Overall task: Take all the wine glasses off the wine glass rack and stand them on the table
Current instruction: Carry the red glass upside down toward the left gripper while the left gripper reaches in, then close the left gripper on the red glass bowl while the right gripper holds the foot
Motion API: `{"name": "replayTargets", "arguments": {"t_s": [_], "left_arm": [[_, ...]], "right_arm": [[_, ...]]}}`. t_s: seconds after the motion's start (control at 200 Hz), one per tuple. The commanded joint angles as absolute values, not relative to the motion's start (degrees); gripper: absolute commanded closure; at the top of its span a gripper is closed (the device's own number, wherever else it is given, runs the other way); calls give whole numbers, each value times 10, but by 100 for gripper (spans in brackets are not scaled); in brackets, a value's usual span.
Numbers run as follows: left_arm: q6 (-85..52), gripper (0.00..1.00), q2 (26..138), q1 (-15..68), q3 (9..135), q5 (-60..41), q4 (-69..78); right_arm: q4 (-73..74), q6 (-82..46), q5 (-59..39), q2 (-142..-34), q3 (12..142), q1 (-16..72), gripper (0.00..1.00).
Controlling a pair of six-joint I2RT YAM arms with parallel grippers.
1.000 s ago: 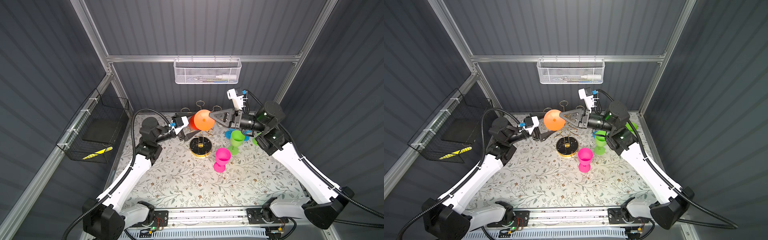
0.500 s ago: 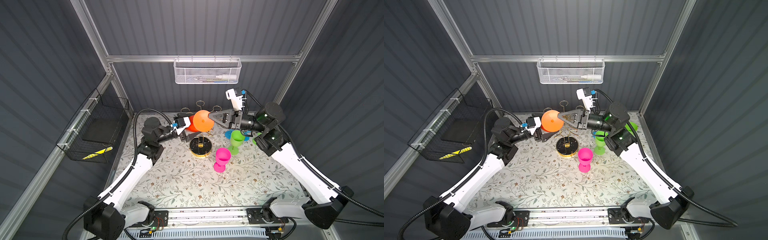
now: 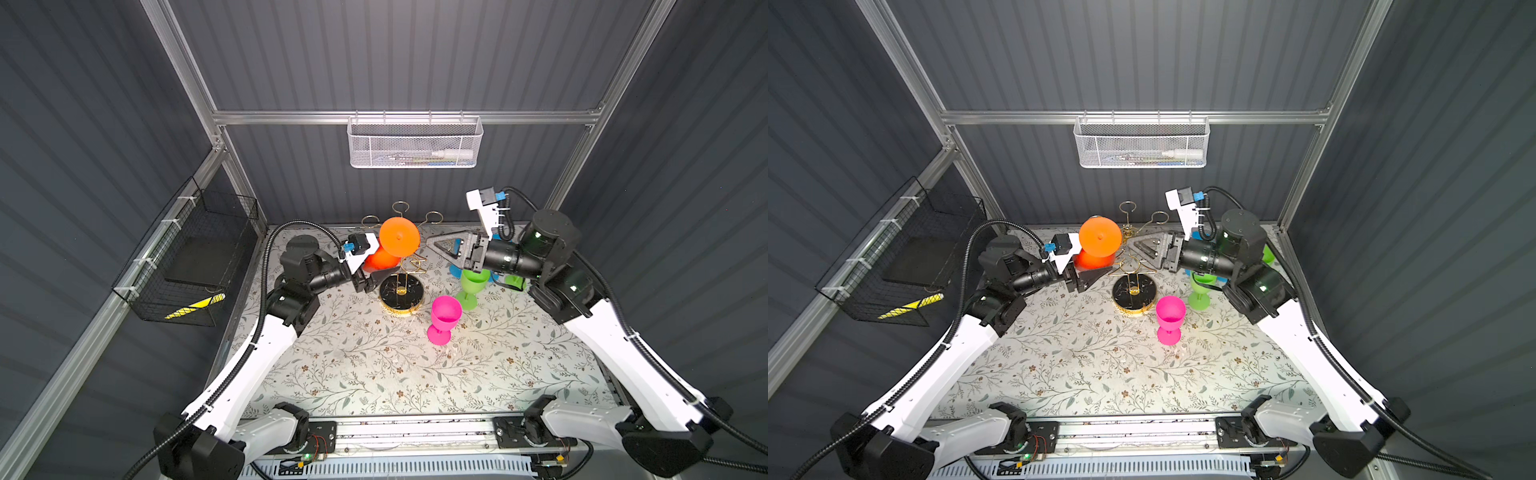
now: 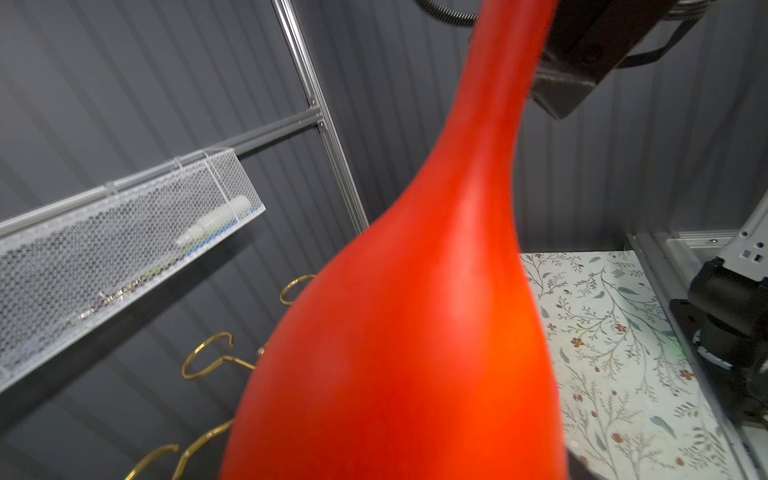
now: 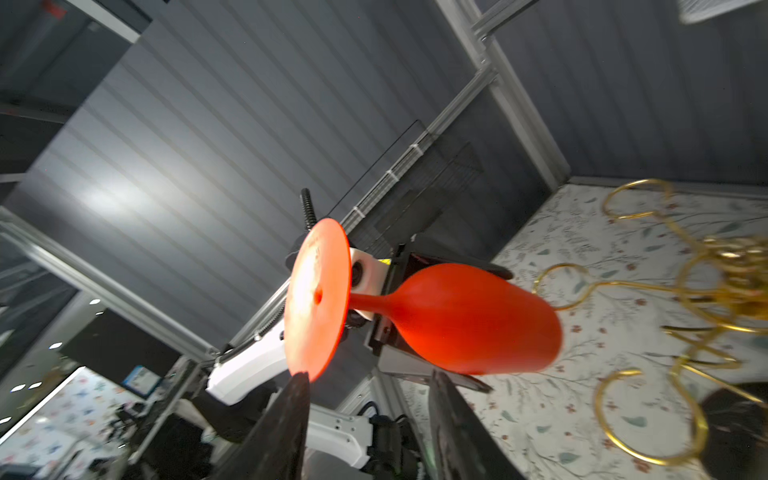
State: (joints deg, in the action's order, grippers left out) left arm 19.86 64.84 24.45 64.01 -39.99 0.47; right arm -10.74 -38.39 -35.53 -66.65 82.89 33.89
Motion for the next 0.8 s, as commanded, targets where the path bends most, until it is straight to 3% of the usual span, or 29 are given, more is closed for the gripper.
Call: {"name": "replayTargets", "arguments": {"t_s": [0.0, 0.335, 0.79], "left_arm": [[170, 31, 635, 245, 685, -374, -132], [130, 37, 711, 244, 846, -353, -413], [133, 37, 748, 245, 902, -353, -555]], "right_arm": [[-209, -250, -207, -620, 847, 339, 50], [-259, -51, 3, -638, 884, 417, 51], [-230, 109, 33, -747, 959, 529, 42]]}}
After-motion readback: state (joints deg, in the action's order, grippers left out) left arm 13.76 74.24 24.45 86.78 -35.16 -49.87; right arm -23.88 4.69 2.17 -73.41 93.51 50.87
